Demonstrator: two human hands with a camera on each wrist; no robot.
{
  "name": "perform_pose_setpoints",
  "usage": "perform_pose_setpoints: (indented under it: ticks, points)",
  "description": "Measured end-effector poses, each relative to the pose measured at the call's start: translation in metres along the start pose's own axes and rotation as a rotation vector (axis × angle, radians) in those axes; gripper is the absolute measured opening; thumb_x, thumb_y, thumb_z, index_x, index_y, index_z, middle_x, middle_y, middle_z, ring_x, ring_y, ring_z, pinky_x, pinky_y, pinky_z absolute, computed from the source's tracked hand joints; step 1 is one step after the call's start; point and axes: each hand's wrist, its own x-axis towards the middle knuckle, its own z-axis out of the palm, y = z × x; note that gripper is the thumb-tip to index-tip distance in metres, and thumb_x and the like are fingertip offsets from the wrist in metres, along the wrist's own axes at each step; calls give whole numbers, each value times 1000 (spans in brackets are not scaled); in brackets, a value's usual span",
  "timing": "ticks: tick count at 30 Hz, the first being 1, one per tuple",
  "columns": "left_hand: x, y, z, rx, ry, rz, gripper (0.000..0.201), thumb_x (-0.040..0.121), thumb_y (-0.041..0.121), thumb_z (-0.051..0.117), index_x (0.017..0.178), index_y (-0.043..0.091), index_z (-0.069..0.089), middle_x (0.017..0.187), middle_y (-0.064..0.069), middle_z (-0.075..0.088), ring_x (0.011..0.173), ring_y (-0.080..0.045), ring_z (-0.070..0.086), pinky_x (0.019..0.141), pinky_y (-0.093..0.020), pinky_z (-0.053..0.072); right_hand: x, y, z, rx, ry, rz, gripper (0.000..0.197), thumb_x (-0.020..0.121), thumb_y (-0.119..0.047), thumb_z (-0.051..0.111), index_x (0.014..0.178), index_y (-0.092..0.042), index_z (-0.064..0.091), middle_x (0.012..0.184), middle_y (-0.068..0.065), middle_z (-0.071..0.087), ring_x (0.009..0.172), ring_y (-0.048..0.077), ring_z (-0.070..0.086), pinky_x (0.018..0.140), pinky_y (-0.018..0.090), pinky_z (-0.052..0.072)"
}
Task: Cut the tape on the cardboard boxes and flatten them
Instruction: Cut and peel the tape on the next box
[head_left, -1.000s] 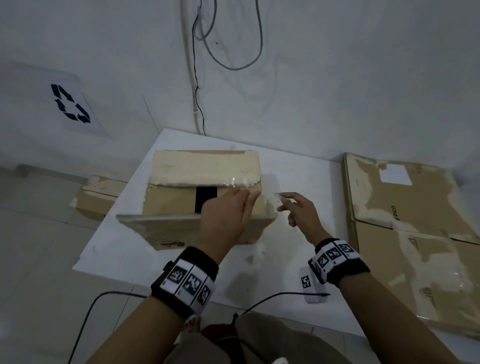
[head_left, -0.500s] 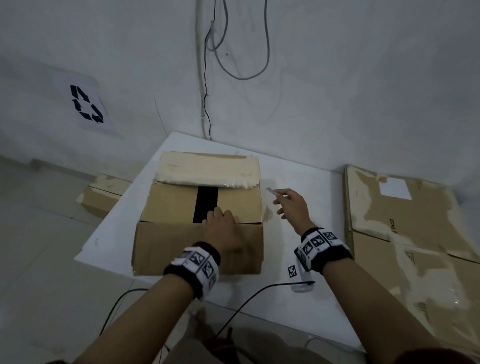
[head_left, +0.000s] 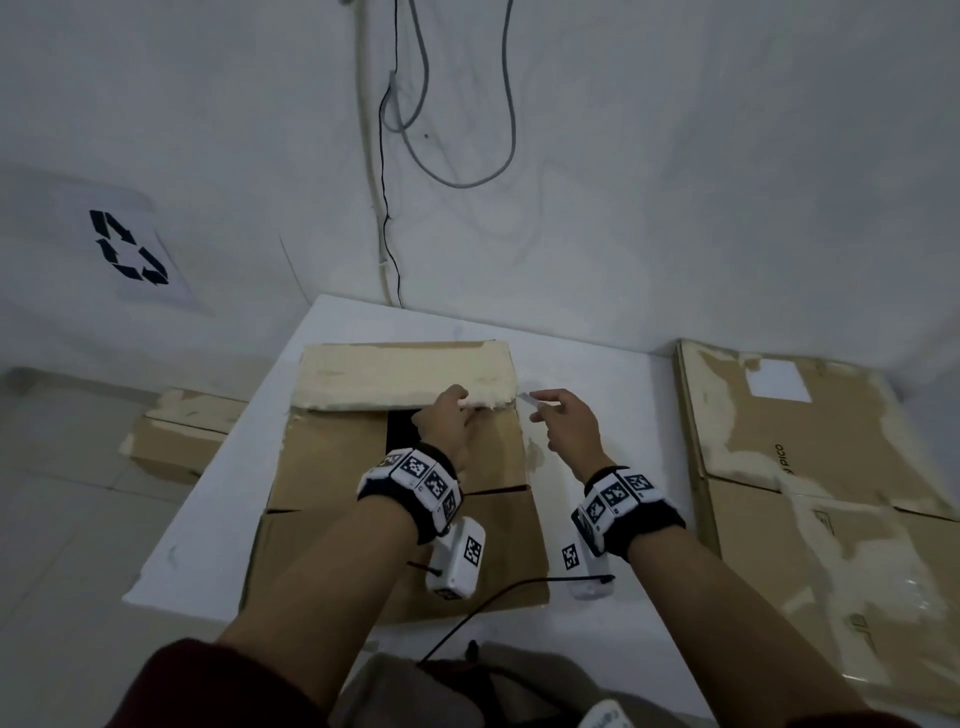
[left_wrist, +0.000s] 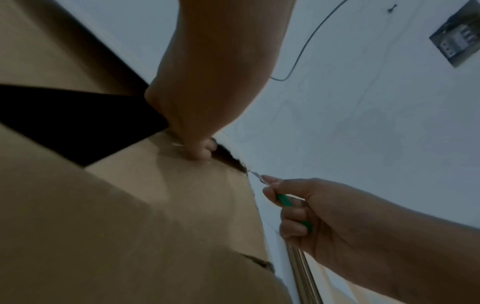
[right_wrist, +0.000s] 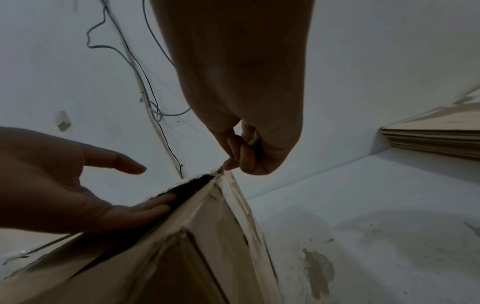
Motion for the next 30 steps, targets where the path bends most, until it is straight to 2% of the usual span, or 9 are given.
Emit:
perform_pose_setpoints:
  ticks: [2,4,8,12,14,19,24,27,30]
  points:
    - [-1,-2,3,-91,-56,-7,40,90,10,56,127,-2,50,120,-16,62,90,-21,64,60,-23,54,1,1,4,8,6,6,14,96,-20,57,106,-21,67,86,0,69,62,5,52,60,25,42]
    - [4,-4,4,-174,-63,-12,44,91,8,57,132,-1,44,126,-19,58,93,-23,64,66,-27,55,1,1,8,26,3,16,14,96,-21,57,107,-20,67,85,0,68,61,7,52,53,23,41]
    - [14,-4,4,-218,-69,-38,40,93,2,58,129,-7,46,121,-20,55,91,-23,61,66,-27,60,4,1,15,71,0,64,12,97,-22,58,106,-17,64,84,1,67,57,9,49,49,22,39]
    - [20,-6,0,-207,-59,-25,38,92,-5,56,128,-12,44,108,-18,58,80,-22,62,58,-23,59,9,0,19,145,-31,141,11,96,-15,59,88,-10,53,78,5,62,47,11,39,45,23,34]
    - [21,-8,-1,-174,-67,-17,38,93,-7,54,129,-13,44,115,-19,58,77,-21,62,56,-21,58,11,-2,15,166,-57,175,15,96,-10,58,83,-9,51,73,6,58,43,10,34,41,22,31]
    - [27,-14,-3,-115,-99,51,38,93,-7,53,130,-11,44,127,-20,55,89,-22,63,66,-24,59,13,-7,22,191,-95,207,16,96,-3,52,81,-8,50,72,9,56,40,9,30,37,21,27]
    - [24,-4,5,-186,-55,152,41,92,-8,54,131,-8,43,128,-23,54,89,-19,63,68,-23,59,-3,-11,22,96,-191,148,17,93,-14,62,83,-8,50,72,12,56,41,12,30,39,21,26]
    - [21,12,14,-229,-127,207,42,92,-1,58,131,-4,42,123,-21,58,89,-20,66,73,-28,60,-9,7,11,130,-16,131,15,93,-15,59,84,-4,57,75,9,64,43,10,39,41,22,32]
    - [16,30,18,-135,-188,262,40,91,23,64,120,4,46,113,-13,64,91,-27,67,81,-43,59,-2,51,0,113,152,253,19,95,-16,54,102,0,60,84,9,71,52,16,50,51,27,43]
